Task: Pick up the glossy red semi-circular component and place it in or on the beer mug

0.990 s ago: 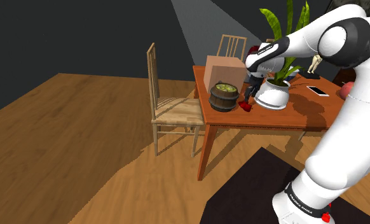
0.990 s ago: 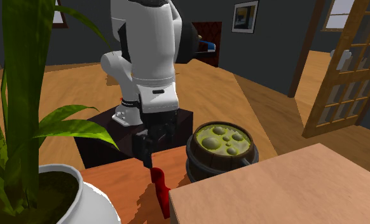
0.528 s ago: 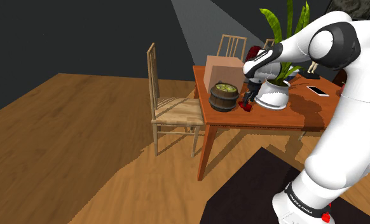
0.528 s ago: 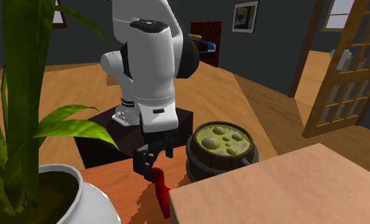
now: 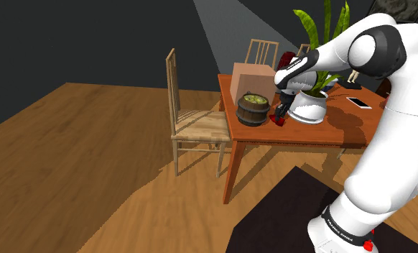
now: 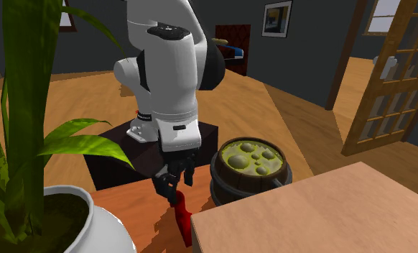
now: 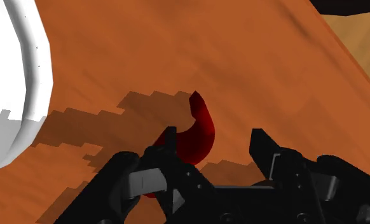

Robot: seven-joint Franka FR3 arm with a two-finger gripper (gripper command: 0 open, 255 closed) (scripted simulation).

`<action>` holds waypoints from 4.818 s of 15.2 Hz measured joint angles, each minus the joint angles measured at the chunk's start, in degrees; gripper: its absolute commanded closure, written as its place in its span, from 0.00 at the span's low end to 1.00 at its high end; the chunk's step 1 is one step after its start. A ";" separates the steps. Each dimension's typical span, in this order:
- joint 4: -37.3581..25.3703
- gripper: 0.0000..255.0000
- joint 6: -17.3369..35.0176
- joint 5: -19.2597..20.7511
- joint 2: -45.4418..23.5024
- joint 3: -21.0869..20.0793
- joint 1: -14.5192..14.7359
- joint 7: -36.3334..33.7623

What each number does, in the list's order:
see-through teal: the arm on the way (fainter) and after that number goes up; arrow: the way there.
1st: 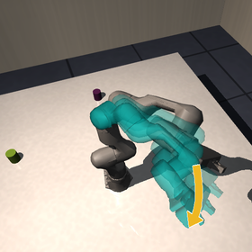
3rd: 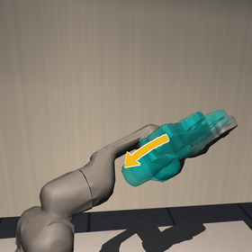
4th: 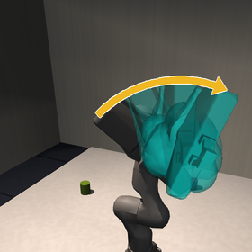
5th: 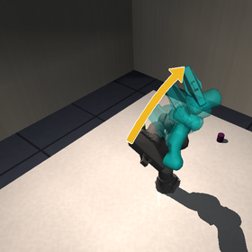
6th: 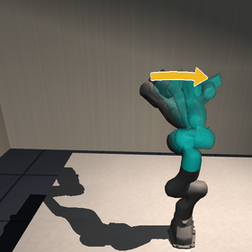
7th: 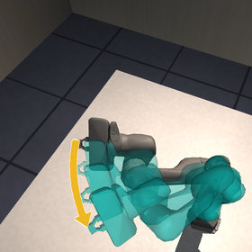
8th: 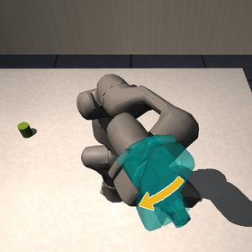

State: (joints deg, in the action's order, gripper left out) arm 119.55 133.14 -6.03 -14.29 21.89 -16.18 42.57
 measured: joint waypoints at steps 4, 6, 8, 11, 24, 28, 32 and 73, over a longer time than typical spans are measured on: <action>-0.08 1.00 0.01 0.02 0.03 0.07 -0.05 0.02; -0.09 1.00 -0.02 -0.01 0.04 0.00 -0.02 0.05; -0.04 1.00 -0.03 -0.01 0.02 0.00 -0.02 0.04; -0.03 1.00 -0.81 0.43 0.84 0.17 0.11 -0.22; -4.31 1.00 -9.82 3.26 6.02 0.88 0.79 -2.11; -5.74 1.00 -12.46 3.91 7.35 1.01 0.87 -2.42; -7.76 1.00 -15.50 4.45 8.45 1.03 1.02 -2.86; -29.90 1.00 -31.27 3.34 1.73 -5.11 8.39 -16.81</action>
State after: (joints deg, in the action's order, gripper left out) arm 89.65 101.86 -2.69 -12.56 16.78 -7.79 25.76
